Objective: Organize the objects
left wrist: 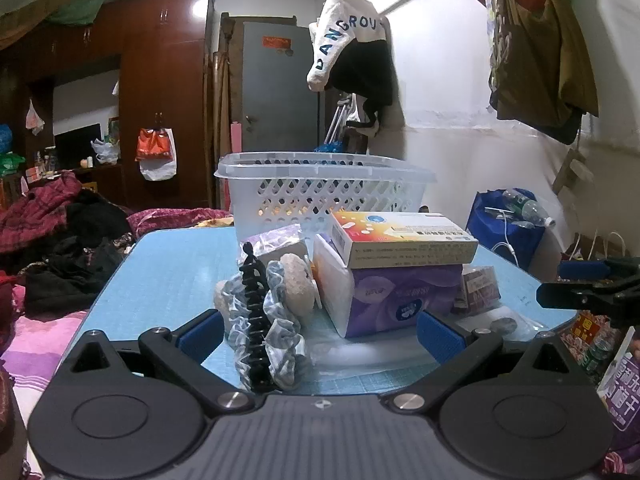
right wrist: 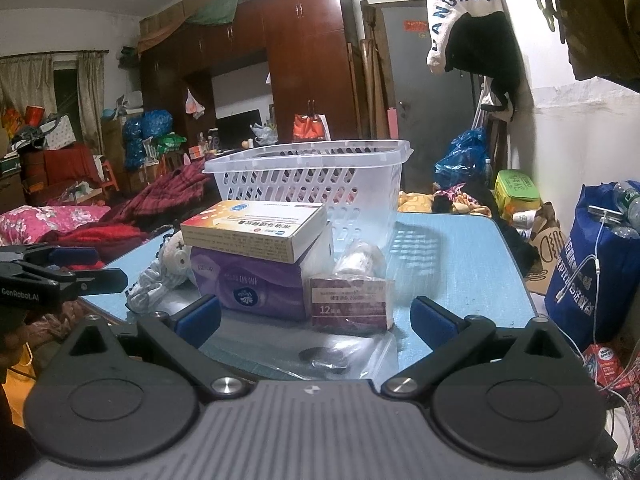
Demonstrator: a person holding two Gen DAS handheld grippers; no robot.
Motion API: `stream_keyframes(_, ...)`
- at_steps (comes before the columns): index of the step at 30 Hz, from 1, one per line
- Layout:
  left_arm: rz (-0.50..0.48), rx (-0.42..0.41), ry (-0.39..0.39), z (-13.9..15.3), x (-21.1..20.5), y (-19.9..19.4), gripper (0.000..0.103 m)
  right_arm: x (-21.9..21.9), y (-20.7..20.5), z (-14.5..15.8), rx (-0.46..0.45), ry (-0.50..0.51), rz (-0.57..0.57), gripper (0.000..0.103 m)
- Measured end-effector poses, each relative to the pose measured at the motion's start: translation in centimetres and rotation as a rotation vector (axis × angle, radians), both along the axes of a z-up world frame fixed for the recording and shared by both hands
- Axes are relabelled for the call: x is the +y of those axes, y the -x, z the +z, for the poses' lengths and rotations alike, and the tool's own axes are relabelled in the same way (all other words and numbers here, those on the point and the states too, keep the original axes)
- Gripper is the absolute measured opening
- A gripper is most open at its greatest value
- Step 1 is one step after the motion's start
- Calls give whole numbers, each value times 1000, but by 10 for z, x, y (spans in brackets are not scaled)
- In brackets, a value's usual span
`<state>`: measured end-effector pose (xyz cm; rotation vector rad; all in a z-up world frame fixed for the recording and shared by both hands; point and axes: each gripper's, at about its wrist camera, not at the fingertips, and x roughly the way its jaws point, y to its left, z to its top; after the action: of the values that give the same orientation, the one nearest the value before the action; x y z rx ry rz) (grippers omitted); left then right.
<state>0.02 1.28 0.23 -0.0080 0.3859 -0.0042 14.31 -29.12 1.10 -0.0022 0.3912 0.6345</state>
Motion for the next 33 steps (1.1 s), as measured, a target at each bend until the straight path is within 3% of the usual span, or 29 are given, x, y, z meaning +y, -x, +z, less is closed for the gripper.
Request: stream_keyframes(33, -24, 5, -2, -4, -2, -1, 103, -1, 1, 0, -11, 6, -10, 103)
